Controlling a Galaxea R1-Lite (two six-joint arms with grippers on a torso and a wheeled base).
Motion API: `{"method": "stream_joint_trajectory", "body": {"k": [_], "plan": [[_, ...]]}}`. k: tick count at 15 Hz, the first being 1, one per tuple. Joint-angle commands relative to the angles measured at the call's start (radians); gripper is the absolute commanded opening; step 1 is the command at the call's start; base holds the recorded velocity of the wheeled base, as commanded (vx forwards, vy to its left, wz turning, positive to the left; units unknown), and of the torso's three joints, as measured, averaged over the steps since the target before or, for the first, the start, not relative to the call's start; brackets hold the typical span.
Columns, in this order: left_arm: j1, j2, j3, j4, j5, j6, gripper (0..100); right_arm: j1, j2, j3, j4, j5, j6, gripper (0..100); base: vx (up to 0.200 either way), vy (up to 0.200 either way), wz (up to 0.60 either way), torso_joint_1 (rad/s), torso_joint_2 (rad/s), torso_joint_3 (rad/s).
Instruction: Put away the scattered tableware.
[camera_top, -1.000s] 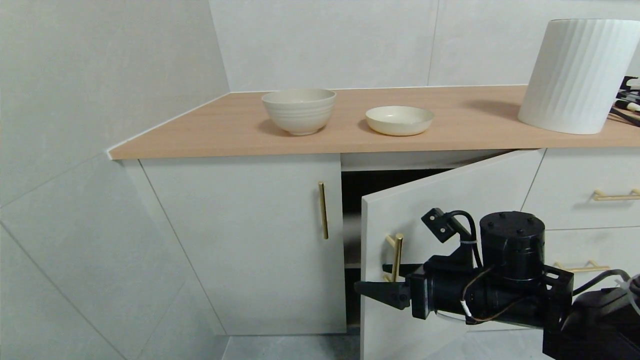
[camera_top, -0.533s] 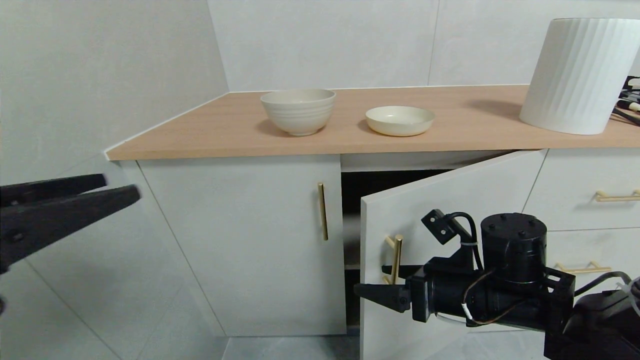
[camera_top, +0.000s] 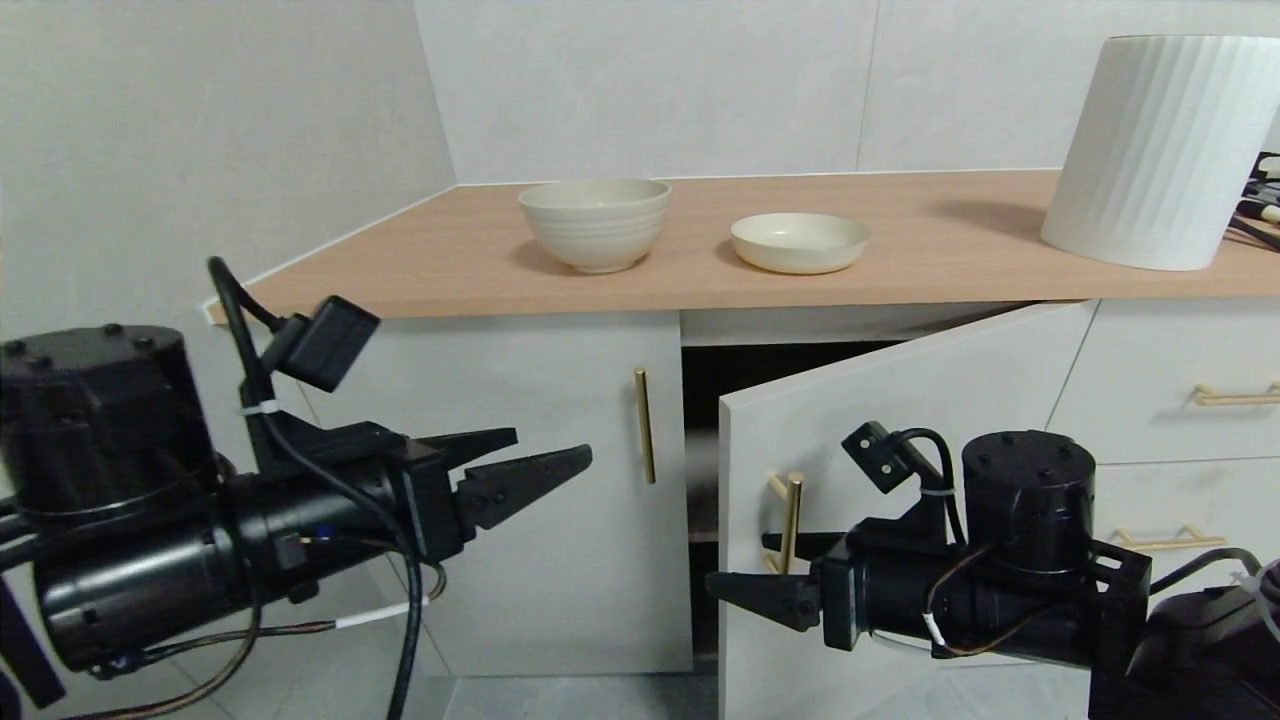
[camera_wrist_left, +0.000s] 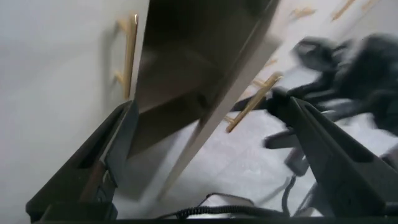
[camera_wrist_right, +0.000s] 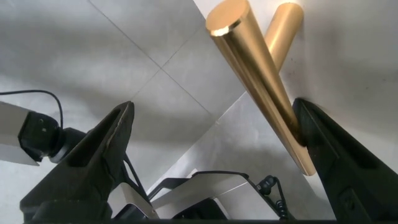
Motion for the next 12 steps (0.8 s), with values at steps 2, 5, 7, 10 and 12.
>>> {"method": "stream_joint_trajectory", "body": {"k": [2,5,7,10,12], "plan": [[-0.051,0.211,0.027,-0.136,0.112,-0.005,100,0.022,0.021,0.002,-0.001,0.0,0.0,100,0.0,0.0,0.0,0.0,0.0,0.0],[-0.094,0.262,0.032,-0.187,0.119,-0.019,100,0.022,0.021,0.004,-0.001,0.0,0.001,100,0.0,0.0,0.0,0.0,0.0,0.0],[-0.123,0.291,0.026,-0.211,0.118,-0.048,0,0.022,0.023,0.007,-0.002,0.0,0.001,100,0.0,0.0,0.0,0.0,0.0,0.0],[-0.124,0.34,-0.057,-0.339,0.118,-0.042,0,0.022,0.043,0.007,-0.002,0.0,0.001,100,0.0,0.0,0.0,0.0,0.0,0.0],[-0.132,0.387,-0.112,-0.343,0.096,-0.022,0,0.022,0.047,0.011,-0.025,0.0,0.001,100,0.0,0.0,0.0,0.0,0.0,0.0]]}}
